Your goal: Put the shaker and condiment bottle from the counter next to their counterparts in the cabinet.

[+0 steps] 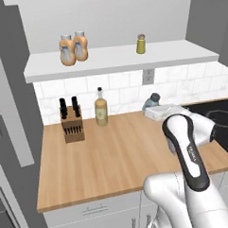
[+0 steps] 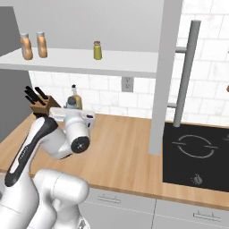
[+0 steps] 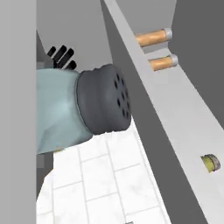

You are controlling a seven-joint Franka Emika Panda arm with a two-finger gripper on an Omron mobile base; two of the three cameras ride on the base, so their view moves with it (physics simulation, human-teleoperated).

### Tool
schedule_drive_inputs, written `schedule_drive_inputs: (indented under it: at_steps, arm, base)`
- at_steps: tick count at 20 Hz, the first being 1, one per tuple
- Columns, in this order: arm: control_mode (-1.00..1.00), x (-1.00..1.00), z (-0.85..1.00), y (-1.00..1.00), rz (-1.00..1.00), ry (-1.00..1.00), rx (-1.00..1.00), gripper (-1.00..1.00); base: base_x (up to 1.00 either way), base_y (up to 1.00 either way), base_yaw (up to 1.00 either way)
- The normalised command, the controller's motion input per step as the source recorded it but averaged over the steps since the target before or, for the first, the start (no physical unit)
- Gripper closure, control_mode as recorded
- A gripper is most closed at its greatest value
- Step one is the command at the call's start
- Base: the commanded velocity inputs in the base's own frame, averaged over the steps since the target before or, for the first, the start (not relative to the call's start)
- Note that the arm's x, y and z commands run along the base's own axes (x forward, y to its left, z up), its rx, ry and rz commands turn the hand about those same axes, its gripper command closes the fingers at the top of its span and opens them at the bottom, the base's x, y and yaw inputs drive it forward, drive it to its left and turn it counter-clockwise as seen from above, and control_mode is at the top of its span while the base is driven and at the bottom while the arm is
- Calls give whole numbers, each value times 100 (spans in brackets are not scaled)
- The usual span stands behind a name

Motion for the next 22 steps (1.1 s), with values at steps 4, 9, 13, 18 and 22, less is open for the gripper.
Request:
schedule_drive_inputs:
  at_steps: [4,9,13,18,22]
  arm:
    - [-100,-37,57,-31,-25,3,0,100]
    - [-100,-17,61,-19,-22,9,0,100]
    - [-100,-2,69,-2,-17,18,0,100]
    - [-100,-5,81,0,-18,23,0,100]
    - [-100,-14,87,-1,-18,28,0,100]
  base:
    - [0,0,0]
    - [0,0,0]
    - [0,0,0]
    - [0,0,0]
    - [0,0,0]
